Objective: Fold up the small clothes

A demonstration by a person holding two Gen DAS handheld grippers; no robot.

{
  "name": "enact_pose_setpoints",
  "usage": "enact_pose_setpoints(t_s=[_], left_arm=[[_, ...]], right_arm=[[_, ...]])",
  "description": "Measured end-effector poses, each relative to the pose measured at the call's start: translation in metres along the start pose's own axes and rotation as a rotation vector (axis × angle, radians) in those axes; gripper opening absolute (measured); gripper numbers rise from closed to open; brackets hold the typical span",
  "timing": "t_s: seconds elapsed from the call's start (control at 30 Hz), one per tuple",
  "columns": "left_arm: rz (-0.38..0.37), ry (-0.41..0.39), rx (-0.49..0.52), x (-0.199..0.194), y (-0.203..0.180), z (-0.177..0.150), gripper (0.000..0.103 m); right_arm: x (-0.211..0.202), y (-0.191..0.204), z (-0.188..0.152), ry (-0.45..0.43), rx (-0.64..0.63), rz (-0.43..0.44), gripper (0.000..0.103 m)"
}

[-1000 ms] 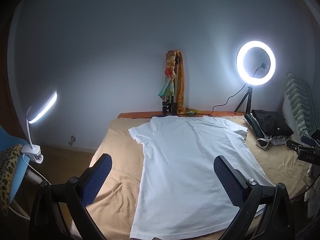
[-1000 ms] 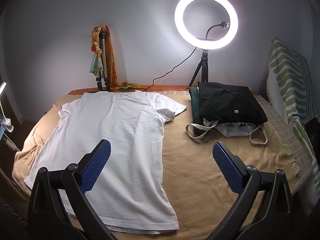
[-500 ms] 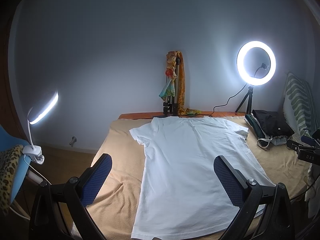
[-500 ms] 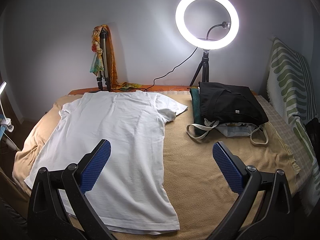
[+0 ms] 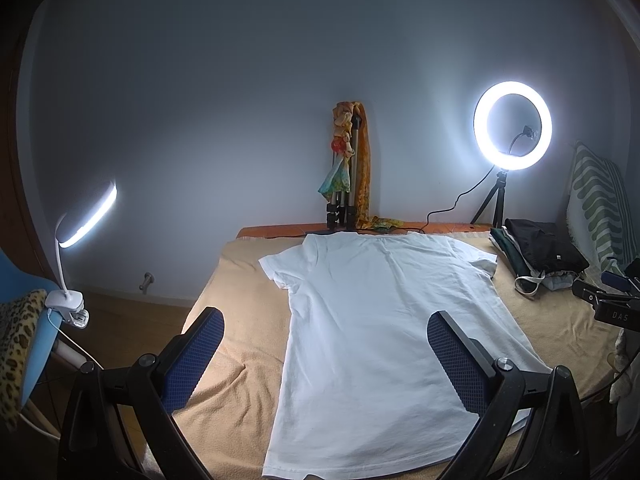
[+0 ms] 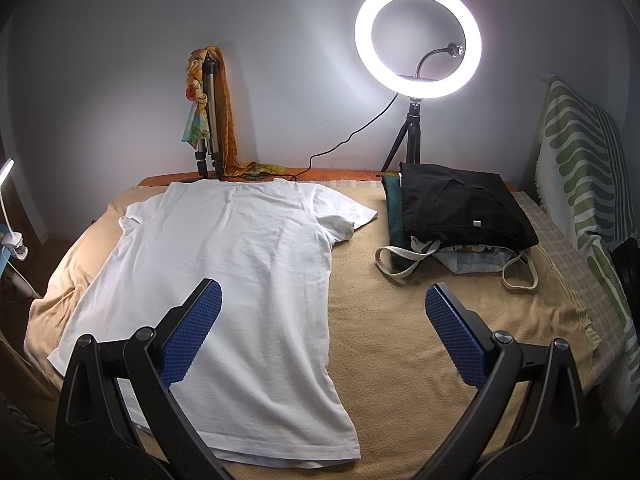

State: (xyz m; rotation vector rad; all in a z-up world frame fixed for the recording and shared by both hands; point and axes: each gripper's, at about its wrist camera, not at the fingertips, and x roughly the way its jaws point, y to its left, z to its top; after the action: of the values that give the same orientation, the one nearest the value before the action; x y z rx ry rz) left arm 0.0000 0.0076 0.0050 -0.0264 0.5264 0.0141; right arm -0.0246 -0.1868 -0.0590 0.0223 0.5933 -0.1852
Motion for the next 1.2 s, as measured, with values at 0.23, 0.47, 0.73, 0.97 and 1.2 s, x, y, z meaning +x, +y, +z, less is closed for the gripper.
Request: enact_pose_setpoints(t_s=[0.23,0.47,0.73,0.97,1.2], left_arm=[[0.001,0.001,0.001,0.0,0.001,0.0,0.103],[0.001,0.002,0.0,0.0,0.002,-0.003,0.103],[0.004,0.005,0.002,0.0,0.005,-0.008,0.103],[0.008,0.012,0.002,0.002,0.008,-0.01,0.103],[0.022,0.028,-0.001,0.005,0.014,-0.012,0.103]], right_arm=[[0.0,0.001,0.0,0.0,0.001,-0.002,0.103],[0.0,0.001,0.0,0.0,-0.001,-0.001,0.103],[0.001,0.002,-0.001,0.001,-0.001,-0.001,0.103],[0.002,0.003,-0.001,0.001,-0.001,0.0,0.103],[0.0,0.007,-0.001,-0.015,0.007,0.013,0.103]])
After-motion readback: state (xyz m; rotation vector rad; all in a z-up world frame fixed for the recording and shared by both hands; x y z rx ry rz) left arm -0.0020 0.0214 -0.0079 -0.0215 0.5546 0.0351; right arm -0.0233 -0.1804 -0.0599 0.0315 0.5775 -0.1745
